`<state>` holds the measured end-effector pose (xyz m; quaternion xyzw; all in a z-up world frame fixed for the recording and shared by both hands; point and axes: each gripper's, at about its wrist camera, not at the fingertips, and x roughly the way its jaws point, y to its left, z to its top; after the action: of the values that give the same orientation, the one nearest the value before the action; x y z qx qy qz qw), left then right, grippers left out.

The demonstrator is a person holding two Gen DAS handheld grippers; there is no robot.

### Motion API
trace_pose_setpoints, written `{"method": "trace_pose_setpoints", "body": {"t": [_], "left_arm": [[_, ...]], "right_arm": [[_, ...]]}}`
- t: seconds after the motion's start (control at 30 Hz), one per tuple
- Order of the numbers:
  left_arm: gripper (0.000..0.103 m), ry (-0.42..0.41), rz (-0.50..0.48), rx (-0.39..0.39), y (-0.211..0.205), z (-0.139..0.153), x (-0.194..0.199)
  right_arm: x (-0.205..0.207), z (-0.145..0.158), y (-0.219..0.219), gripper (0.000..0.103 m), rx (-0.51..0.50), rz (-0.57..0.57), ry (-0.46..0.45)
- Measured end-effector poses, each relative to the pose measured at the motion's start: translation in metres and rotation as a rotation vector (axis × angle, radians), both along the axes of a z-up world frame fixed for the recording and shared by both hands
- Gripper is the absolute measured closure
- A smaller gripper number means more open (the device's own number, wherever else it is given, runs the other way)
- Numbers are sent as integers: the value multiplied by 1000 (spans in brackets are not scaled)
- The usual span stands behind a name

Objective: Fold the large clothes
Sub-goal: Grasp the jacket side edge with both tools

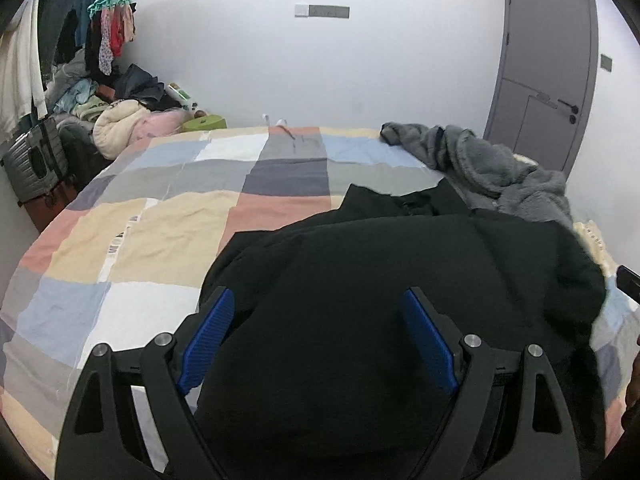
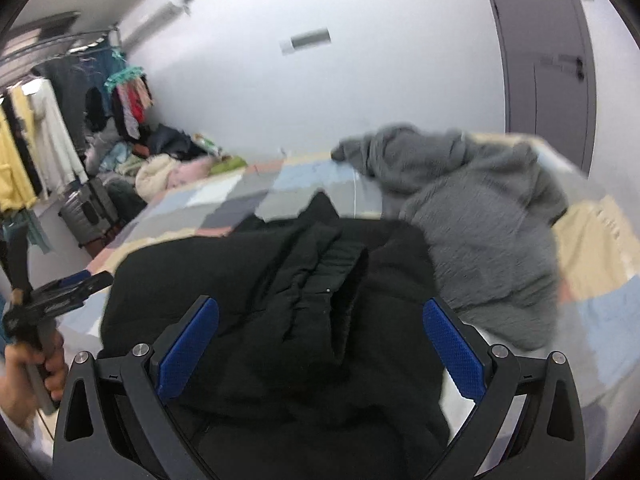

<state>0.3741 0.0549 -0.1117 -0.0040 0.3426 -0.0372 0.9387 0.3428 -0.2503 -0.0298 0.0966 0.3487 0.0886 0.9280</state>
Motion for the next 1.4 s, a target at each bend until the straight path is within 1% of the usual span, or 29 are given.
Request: {"method": "trace_pose_setpoints", "body": {"t": [0.03, 0.1, 0.13, 0.17, 0.2, 0.23, 0.27, 0.33, 0.37, 0.4, 0.53, 0.6, 0.7, 0.8, 0.9, 1.0, 1.1, 1.23, 1.33, 1.4], "left_arm": [[17, 1, 2, 6, 2, -3, 0], [17, -2, 7, 22, 2, -16, 9], [17, -2, 6, 18, 2, -19, 11], [17, -2, 7, 13, 3, -23, 13], [16, -2, 8, 10, 3, -24, 14], [16, -3, 5, 4, 4, -26, 16], [16, -4, 3, 3, 4, -28, 16], [16, -1, -1, 5, 3, -28, 17], [16, -3, 0, 6, 3, -28, 18], [16, -10, 0, 6, 3, -27, 18], [17, -52, -5, -1, 1, -18, 14], [17, -47, -9, -4, -1, -17, 17], [17, -18, -21, -29, -4, -23, 24], [17, -4, -34, 7, -12, -31, 32], [17, 9, -36, 43, -19, -41, 39], [17, 28, -28, 45, -20, -49, 50], [17, 62, -26, 16, -18, -59, 63], [16, 83, -20, 33, -22, -69, 71], [16, 89, -30, 50, -24, -64, 66], [16, 90, -42, 52, -21, -56, 59]], "right_arm": [[7, -6, 0, 0, 6, -2, 8], [25, -22, 2, 5, 22, -7, 30], [32, -27, 2, 16, 42, -3, 47], [37, -32, 3, 34, 60, 1, 71], [44, -37, 7, 42, 76, 14, 92], [45, -36, 12, 57, 65, 26, 82], [42, -32, 19, 66, 15, 29, 56], [34, -22, 39, 75, -144, 40, -12], [29, -18, 47, 76, -216, 39, -47], [26, -16, 50, 76, -247, 31, -61], [20, -8, 45, 78, -260, -19, -111], [18, -9, 41, 79, -263, -35, -126], [28, -22, 36, 79, -251, -62, -92], [41, -39, 34, 79, -248, -65, -41], [54, -59, 36, 75, -235, -54, 9], [63, -74, 36, 70, -212, -37, 46], [71, -83, 36, 68, -209, -34, 61], [81, -91, 41, 65, -247, -23, 71], [82, -89, 45, 64, -282, -18, 95], [77, -82, 45, 64, -284, -6, 109]]}}
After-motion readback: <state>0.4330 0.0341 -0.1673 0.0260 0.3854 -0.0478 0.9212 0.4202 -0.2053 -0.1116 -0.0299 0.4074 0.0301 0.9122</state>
